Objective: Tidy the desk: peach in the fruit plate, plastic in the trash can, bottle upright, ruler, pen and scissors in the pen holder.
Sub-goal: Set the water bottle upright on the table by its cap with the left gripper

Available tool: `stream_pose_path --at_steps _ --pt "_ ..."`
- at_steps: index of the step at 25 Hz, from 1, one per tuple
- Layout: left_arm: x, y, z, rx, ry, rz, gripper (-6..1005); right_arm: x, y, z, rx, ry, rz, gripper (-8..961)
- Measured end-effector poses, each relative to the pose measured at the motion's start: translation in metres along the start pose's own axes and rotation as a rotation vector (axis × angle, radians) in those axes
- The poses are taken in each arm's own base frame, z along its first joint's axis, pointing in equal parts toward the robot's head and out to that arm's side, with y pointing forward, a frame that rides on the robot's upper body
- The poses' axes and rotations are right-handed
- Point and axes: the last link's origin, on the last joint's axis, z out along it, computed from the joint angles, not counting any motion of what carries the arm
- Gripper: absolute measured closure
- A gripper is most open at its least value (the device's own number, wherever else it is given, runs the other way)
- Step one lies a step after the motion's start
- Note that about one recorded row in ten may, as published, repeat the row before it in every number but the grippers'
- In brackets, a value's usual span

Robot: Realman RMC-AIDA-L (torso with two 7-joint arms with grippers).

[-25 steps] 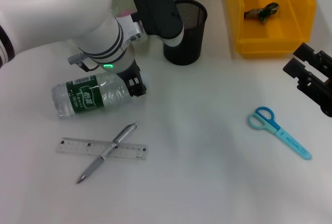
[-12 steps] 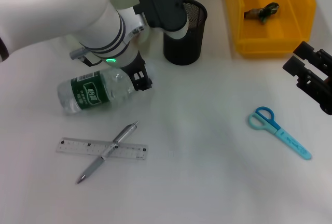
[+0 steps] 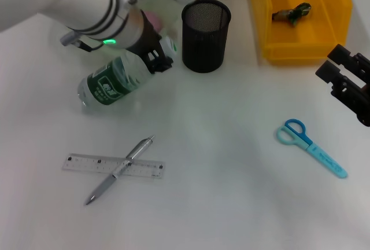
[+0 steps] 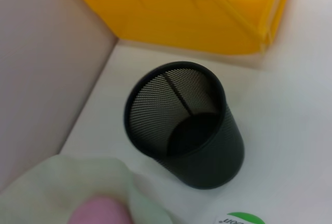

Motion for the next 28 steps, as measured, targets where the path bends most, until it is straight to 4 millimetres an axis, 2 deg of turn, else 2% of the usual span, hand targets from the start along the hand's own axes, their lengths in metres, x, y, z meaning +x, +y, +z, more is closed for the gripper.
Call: stream_pose_path --at_steps 6,28 --pt "-0.007 -0.004 -0.017 0.019 0.035 -0.038 558 -0.001 -0.001 0.004 -0.009 -0.002 -0.002 360" --pt "-0.038 -0.020 -0.047 -0.028 0.220 -0.247 527 -0.002 -0.001 0.007 -0.017 -0.002 -0.003 359"
